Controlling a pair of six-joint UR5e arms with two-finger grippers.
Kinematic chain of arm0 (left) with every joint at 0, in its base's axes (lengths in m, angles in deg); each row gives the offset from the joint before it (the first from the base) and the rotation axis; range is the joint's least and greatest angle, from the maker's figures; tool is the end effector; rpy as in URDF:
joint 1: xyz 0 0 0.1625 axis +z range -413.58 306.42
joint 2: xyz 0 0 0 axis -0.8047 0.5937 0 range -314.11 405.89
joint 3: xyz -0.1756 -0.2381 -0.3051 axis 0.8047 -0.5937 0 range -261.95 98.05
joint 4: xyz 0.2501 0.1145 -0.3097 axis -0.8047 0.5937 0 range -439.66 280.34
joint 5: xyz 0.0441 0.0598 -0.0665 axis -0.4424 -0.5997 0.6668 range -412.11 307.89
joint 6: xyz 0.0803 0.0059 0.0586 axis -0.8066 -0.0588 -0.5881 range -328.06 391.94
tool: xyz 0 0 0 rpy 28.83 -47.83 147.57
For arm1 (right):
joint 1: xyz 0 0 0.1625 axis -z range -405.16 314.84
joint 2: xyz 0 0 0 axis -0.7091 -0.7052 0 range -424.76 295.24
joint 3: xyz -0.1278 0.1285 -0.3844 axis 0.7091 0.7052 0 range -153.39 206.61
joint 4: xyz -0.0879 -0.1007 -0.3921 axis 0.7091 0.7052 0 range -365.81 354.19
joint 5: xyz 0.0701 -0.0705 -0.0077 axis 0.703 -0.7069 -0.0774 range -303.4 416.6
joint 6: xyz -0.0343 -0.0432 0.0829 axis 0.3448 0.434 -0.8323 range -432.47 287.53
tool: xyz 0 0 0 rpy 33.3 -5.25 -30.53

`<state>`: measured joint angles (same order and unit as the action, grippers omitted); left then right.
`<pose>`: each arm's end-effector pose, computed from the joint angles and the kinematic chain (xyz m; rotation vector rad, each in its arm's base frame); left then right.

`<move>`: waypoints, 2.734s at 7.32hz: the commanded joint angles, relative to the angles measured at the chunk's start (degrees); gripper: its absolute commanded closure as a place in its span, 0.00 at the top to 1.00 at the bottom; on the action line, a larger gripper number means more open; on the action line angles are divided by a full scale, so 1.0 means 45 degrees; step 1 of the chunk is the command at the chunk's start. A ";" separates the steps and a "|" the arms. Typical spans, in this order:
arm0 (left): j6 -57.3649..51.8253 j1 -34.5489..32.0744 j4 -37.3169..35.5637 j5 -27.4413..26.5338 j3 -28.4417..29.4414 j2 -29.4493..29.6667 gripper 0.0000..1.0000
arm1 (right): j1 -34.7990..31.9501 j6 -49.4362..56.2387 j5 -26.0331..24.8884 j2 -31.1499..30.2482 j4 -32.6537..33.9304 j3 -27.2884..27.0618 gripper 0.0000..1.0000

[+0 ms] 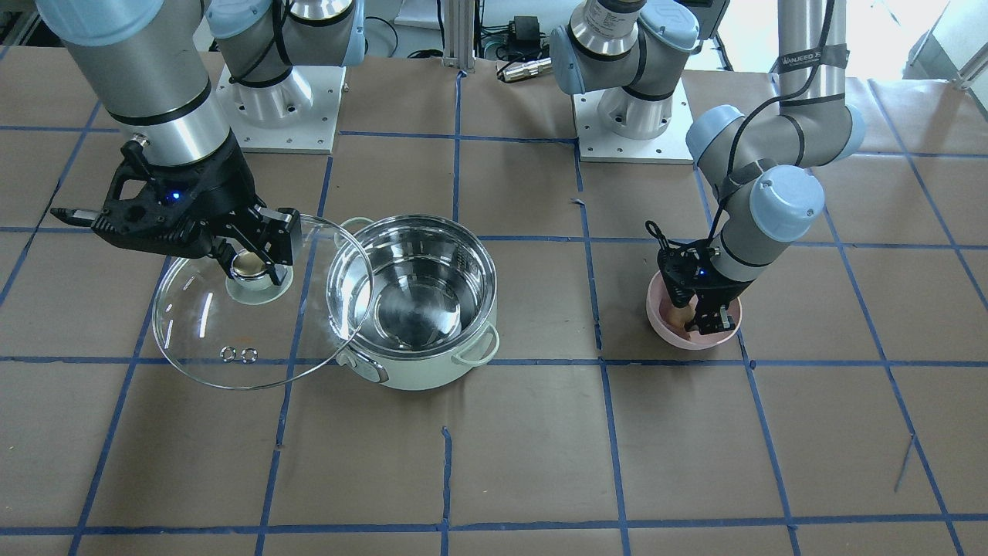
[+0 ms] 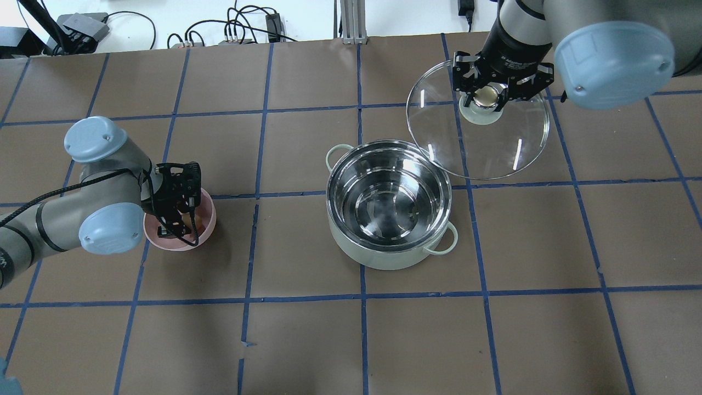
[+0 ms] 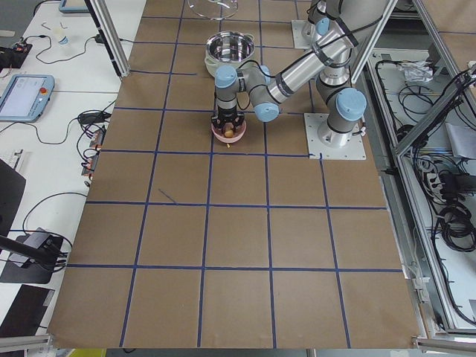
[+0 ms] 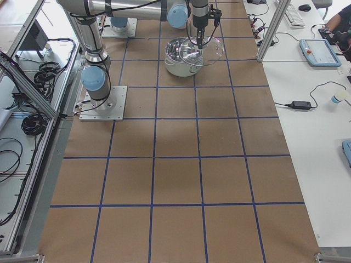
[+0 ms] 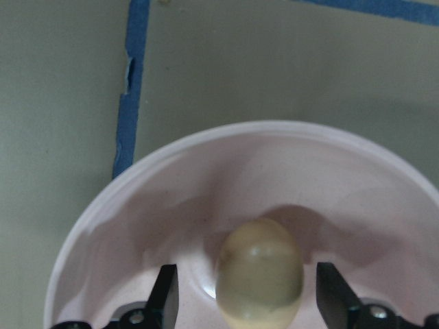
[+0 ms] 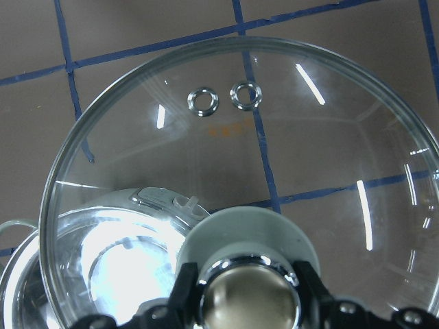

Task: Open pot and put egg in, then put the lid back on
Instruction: 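Lift the glass lid off the pot with the right gripper, moving it away, then lift the egg out of the pink bowl with the left gripper, then carry the egg with the left gripper over the open pot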

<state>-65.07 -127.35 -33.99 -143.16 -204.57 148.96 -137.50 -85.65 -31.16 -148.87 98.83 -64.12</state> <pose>0.0044 -0.4856 0.1939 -2.0293 -2.3850 -0.0445 0.1594 -0.5398 0.4553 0.2864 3.0638 -0.2056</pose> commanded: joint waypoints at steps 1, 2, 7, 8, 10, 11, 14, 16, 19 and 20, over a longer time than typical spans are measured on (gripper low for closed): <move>0.0015 0.0007 -0.0014 -0.0019 -0.0057 -0.0014 0.16 | -0.0046 0.0000 -0.0011 -0.0001 0.0008 0.0006 0.44; 0.0015 0.0007 -0.0014 -0.0019 -0.0018 -0.0014 0.13 | -0.0123 0.0000 0.0008 -0.0001 0.0008 0.0006 0.44; 0.0268 -0.0013 0.0316 -0.0038 0.0876 -0.0481 0.10 | -0.0124 0.0000 0.0008 -0.0001 0.0008 -0.0033 0.44; 0.0868 -0.0013 0.1672 0.0116 0.1383 -0.0792 0.10 | -0.0124 0.0000 0.0008 -0.0020 0.0008 -0.0033 0.44; 0.3069 -0.0440 0.3260 0.1183 0.2381 -0.1242 0.10 | -0.0144 -0.0020 -0.0011 -0.0059 0.0027 -0.0091 0.44; 0.4435 -0.0907 0.3325 0.1656 0.2539 -0.1476 0.10 | -0.0144 -0.0020 0.0008 -0.0059 0.0008 -0.0091 0.44; 0.9374 -0.3305 0.3287 0.1954 0.3181 -0.1772 0.10 | -0.0144 -0.0039 0.0008 -0.0059 -0.0012 -0.0130 0.41; 1.3648 -0.4616 0.3053 0.2787 0.3574 -0.1693 0.10 | -0.0163 -0.0020 0.0008 -0.0059 -0.0031 -0.0130 0.41; 1.8776 -0.6374 0.0831 0.4492 0.3557 -0.1110 0.11 | -0.0163 -0.0020 0.0008 -0.0059 -0.0031 -0.0150 0.41; 1.9500 -0.6786 0.0072 0.4473 0.3556 -0.0682 0.11 | -0.0163 -0.0039 0.0008 -0.0059 -0.0089 -0.0131 0.41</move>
<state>17.46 -155.15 -29.67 -123.54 -188.56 143.96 -138.23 -85.78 -31.12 -149.14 98.63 -64.77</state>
